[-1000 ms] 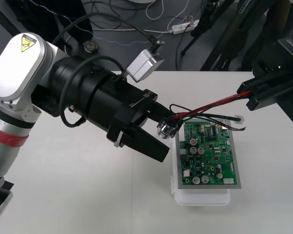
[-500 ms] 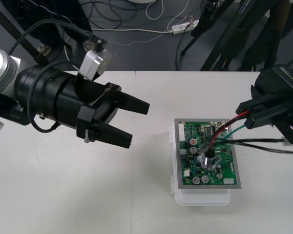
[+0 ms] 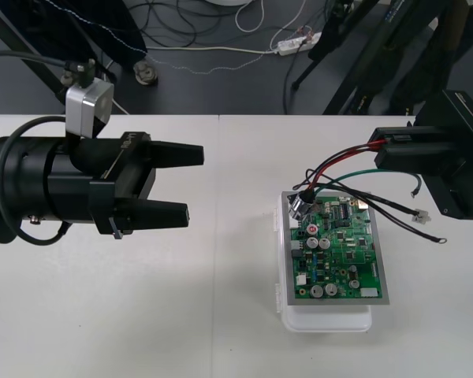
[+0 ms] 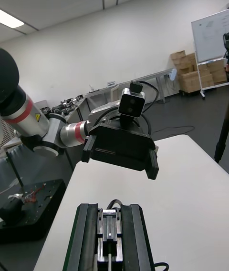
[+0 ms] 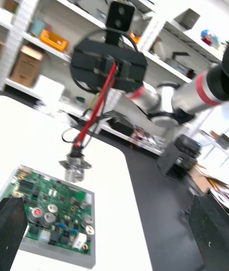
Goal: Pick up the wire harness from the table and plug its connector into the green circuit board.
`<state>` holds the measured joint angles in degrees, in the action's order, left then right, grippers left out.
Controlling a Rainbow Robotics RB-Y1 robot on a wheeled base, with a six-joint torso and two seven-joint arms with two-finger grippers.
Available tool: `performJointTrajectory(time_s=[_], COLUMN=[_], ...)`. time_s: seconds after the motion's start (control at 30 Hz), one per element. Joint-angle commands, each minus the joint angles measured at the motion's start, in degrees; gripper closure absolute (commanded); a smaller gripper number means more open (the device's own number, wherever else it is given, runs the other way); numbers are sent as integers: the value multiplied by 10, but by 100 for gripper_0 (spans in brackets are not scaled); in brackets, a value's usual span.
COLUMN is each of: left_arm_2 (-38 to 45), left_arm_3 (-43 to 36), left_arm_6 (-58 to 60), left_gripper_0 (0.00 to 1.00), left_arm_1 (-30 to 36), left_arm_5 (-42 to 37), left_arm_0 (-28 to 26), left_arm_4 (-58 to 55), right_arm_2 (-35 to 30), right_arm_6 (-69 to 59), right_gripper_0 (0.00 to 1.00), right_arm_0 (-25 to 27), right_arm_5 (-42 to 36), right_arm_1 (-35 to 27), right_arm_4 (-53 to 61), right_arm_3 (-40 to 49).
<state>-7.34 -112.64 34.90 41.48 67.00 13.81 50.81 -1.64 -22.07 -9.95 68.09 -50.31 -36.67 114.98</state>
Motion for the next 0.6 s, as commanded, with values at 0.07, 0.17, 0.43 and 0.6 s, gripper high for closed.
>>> performJointTrajectory(time_s=[0.07, 0.17, 0.43, 0.6], left_arm_2=[36, 36, 26, 7], left_arm_3=[-37, -37, -38, -37], left_arm_6=[8, 6, 11, 19], left_gripper_0=[0, 0, 0, 0], left_arm_1=[19, 19, 18, 17], left_arm_5=[-63, -77, -87, -99], left_arm_0=[-14, -3, 53, 89], left_arm_4=[-11, -12, -13, -14], right_arm_2=[-20, -20, -19, -19], right_arm_6=[-43, -47, -62, -78], right_gripper_0=[100, 100, 100, 100], right_arm_0=[36, 40, 50, 50], right_arm_5=[-43, -57, -90, -108], right_arm_1=[-14, -13, -6, 10], right_arm_4=[-6, -15, -28, -57], right_arm_3=[57, 68, 97, 111])
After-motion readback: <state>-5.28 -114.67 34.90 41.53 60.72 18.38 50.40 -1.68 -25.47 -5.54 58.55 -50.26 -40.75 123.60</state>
